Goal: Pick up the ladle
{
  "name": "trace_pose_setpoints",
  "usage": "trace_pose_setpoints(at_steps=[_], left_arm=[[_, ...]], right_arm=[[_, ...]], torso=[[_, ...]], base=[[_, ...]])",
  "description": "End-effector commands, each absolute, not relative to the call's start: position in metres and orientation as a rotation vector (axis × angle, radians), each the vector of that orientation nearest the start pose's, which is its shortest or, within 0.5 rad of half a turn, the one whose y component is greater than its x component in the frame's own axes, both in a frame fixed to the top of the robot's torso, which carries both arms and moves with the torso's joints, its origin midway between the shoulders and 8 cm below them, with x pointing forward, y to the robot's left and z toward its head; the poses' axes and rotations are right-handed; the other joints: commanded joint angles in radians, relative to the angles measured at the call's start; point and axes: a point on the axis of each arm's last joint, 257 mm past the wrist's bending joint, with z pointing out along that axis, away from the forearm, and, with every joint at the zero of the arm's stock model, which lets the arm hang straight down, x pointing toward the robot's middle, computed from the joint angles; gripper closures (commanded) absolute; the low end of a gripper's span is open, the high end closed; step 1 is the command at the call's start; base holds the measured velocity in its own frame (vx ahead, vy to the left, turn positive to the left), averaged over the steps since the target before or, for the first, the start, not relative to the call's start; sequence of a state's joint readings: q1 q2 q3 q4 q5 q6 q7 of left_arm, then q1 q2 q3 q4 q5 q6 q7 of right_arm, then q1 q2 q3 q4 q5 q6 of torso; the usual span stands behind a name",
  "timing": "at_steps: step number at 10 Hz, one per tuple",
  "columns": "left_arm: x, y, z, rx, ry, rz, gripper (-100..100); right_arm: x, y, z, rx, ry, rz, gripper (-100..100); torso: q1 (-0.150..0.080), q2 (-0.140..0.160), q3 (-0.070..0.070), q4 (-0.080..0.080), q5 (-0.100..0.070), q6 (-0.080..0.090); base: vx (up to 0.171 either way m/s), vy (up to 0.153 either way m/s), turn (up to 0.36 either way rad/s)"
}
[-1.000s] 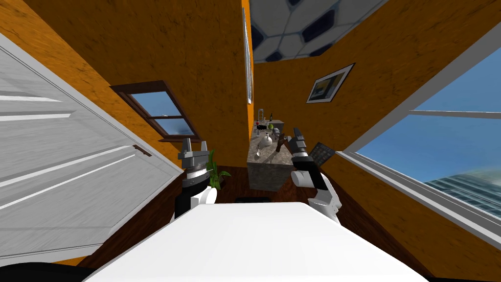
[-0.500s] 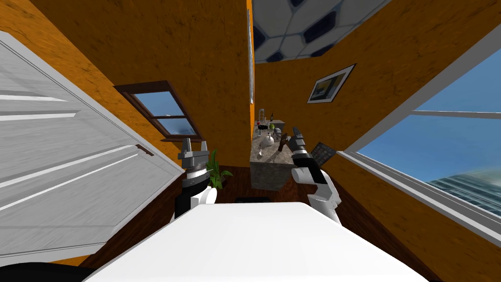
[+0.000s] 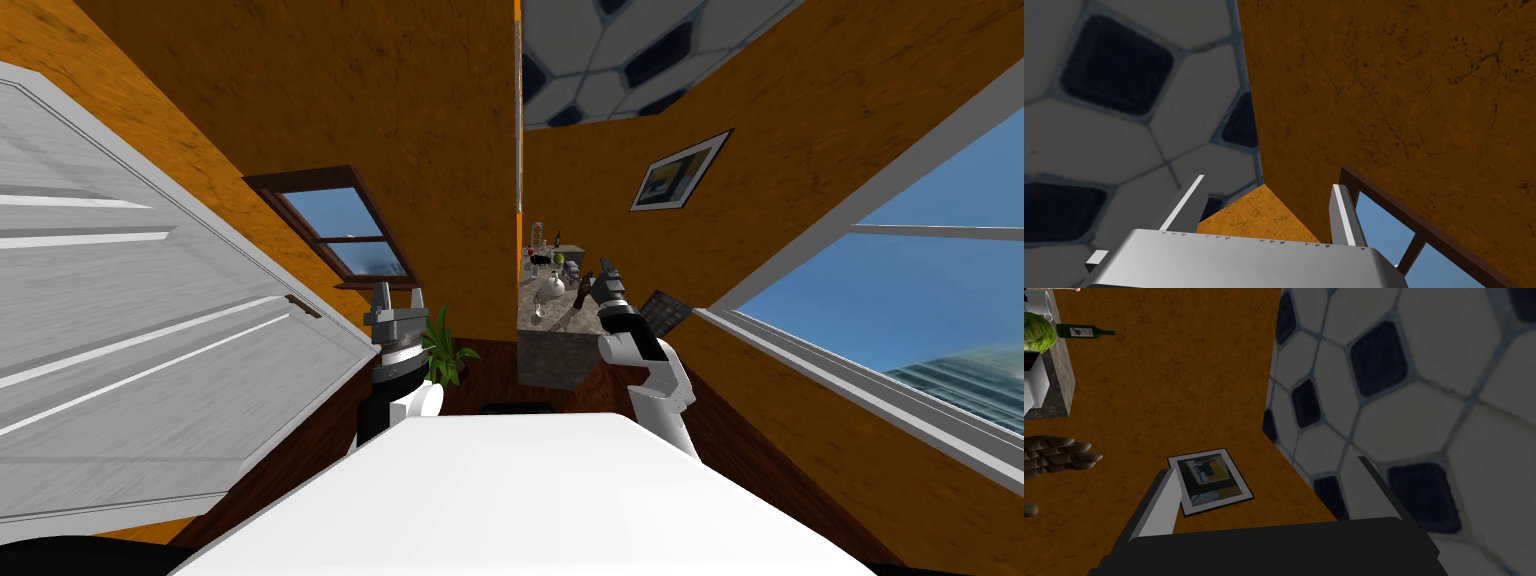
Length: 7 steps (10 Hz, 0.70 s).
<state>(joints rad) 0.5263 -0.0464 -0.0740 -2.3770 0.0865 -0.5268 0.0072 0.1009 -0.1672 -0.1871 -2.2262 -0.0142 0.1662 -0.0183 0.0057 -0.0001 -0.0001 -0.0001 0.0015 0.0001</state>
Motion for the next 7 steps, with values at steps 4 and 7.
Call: trace_pose_setpoints(at_steps=[4,7], left_arm=[[0.318,0.272,0.063,-0.674,0.443,-1.445,0],[0.318,0.272,0.063,-0.674,0.443,-1.445,0]], right_arm=[[0.479,-0.346,0.013,0.953,0.917,1.089,-100],[0.488,-0.363,0.007,1.028,0.919,1.065,-100]], torso=[[0.001,0.001,0.0,0.0,0.0,0.0],[-0.001,-0.001,0.0,0.0,0.0,0.0]], base=[[-0.01,0.07,0.003],[0.005,0.07,0.008]])
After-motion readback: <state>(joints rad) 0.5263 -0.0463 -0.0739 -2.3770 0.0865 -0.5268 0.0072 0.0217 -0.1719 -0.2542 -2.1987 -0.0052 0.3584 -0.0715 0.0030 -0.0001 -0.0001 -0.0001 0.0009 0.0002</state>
